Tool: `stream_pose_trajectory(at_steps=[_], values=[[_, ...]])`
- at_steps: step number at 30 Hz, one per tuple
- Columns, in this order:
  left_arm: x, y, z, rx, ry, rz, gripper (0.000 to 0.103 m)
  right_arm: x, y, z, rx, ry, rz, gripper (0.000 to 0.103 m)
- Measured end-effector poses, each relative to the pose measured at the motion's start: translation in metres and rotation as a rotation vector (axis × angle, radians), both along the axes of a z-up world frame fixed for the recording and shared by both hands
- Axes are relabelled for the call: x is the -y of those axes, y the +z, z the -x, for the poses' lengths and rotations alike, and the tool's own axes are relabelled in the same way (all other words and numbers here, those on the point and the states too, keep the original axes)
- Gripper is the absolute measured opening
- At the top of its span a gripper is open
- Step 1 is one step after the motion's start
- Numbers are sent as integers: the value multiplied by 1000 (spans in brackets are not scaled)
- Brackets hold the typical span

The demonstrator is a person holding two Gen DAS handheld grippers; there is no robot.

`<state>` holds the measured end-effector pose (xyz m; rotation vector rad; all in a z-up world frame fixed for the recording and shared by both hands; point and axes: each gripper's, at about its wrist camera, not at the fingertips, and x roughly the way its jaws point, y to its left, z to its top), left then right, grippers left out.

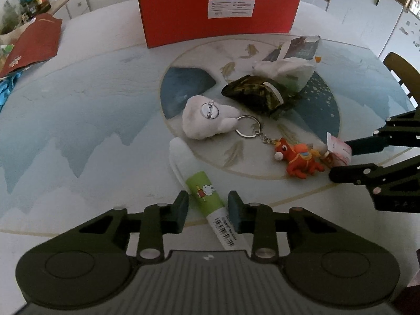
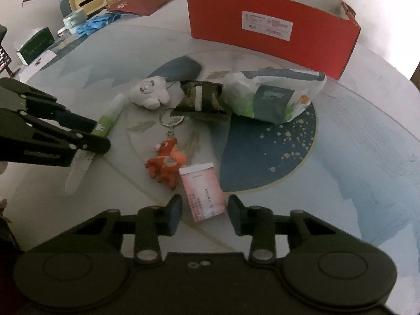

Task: Organize objects
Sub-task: 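Grasp the white-green tube with the left gripper while the right grasps the pink-white box, then carry the tube and pink-white box over the red box and lower them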

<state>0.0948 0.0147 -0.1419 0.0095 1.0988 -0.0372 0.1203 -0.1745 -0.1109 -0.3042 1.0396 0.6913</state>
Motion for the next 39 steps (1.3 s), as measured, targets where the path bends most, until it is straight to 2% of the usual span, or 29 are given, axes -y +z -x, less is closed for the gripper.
stream_pose_trajectory(at_steps=[1, 4, 11, 17, 24, 31, 39], values=[[-1, 0, 0, 1, 6, 6, 23, 1, 0, 0, -6, -5, -4, 29], [-6, 1, -1, -2, 19, 36, 17, 8, 3, -1, -17, -31, -19, 28], [-9, 4, -2, -8, 15, 87, 17, 25, 15, -7, -28, -113, -73, 27], [-12, 19, -2, 11, 20, 135, 17, 35, 32, -10, -12, -158, -122, 27], [-13, 50, -6, 79, 13, 197, 17, 38, 55, -16, 35, -185, -169, 27], [-12, 75, -27, 141, 5, 234, 17, 37, 78, -36, 104, -211, -186, 26], [-8, 103, -65, 224, -34, 212, 17, 35, 107, -68, 206, -235, -186, 26]])
